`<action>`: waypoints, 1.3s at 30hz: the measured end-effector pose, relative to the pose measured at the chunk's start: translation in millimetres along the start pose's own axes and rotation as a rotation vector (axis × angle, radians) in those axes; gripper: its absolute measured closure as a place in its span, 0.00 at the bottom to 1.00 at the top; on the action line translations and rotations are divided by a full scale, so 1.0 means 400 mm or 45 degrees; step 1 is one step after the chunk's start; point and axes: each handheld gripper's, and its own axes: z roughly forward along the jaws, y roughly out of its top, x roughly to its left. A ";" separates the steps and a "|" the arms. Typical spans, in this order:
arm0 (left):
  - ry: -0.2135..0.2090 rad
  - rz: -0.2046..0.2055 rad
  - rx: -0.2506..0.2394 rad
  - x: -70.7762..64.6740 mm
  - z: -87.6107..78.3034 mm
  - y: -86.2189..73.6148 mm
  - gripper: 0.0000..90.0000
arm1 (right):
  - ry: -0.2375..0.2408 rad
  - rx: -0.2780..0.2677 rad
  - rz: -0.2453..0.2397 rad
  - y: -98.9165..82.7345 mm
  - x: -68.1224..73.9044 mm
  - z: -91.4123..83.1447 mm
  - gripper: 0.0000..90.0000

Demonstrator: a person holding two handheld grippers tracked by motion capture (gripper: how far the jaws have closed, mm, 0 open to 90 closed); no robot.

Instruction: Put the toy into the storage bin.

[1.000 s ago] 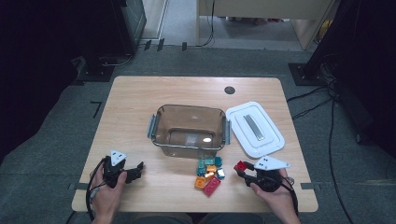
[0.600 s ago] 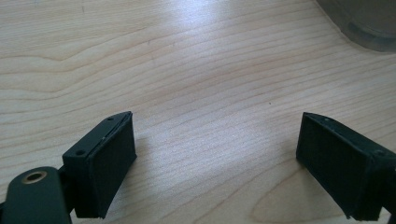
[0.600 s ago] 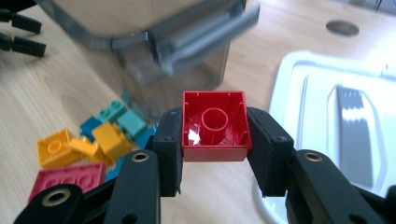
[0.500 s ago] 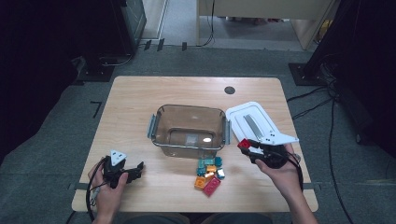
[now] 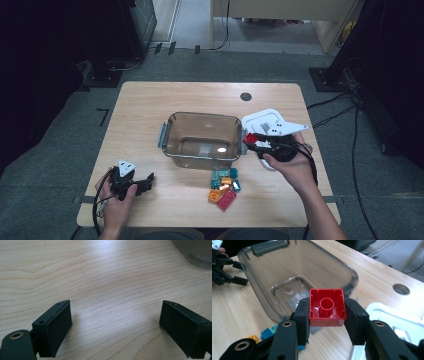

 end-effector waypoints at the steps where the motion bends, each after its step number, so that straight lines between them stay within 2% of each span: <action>1: 0.003 -0.002 0.000 0.000 0.000 0.001 0.12 | 0.007 0.004 -0.010 0.010 0.003 0.005 0.67; 6: 0.006 -0.003 0.002 0.000 0.001 0.002 0.12 | 0.049 0.021 -0.063 0.066 0.021 0.048 0.67; 15: 0.012 -0.009 0.000 -0.001 0.004 0.004 0.12 | 0.093 0.066 -0.097 0.113 0.031 0.117 0.67; 20: 0.012 -0.009 0.000 -0.001 0.004 0.004 0.12 | 0.111 0.137 -0.131 0.127 0.032 0.166 0.67; 25: 0.012 -0.006 0.003 -0.001 0.004 0.004 0.12 | 0.123 0.220 -0.129 0.126 0.033 0.218 0.67; 29: 0.014 -0.009 0.002 -0.002 0.005 0.005 0.12 | 0.126 0.260 -0.145 0.123 0.037 0.239 0.67; 31: 0.014 -0.009 0.001 -0.002 0.005 0.005 0.12 | 0.120 0.316 -0.168 0.120 0.039 0.254 0.66; 32: 0.014 -0.009 0.001 -0.002 0.005 0.005 0.12 | 0.120 0.316 -0.168 0.120 0.039 0.254 0.66; 33: 0.015 -0.009 0.002 -0.002 0.005 0.005 0.12 | 0.111 0.364 -0.175 0.118 0.040 0.263 0.66; 34: 0.014 -0.009 0.002 -0.002 0.005 0.005 0.12 | 0.119 0.394 -0.185 0.116 0.040 0.268 0.66; 35: 0.014 -0.009 0.002 -0.002 0.005 0.005 0.12 | 0.119 0.394 -0.185 0.116 0.040 0.268 0.66; 36: 0.014 -0.010 0.001 -0.002 0.005 0.005 0.12 | 0.115 0.434 -0.208 0.113 0.041 0.275 0.66; 39: 0.014 -0.011 0.002 -0.002 0.005 0.005 0.12 | 0.111 0.457 -0.203 0.111 0.042 0.280 0.66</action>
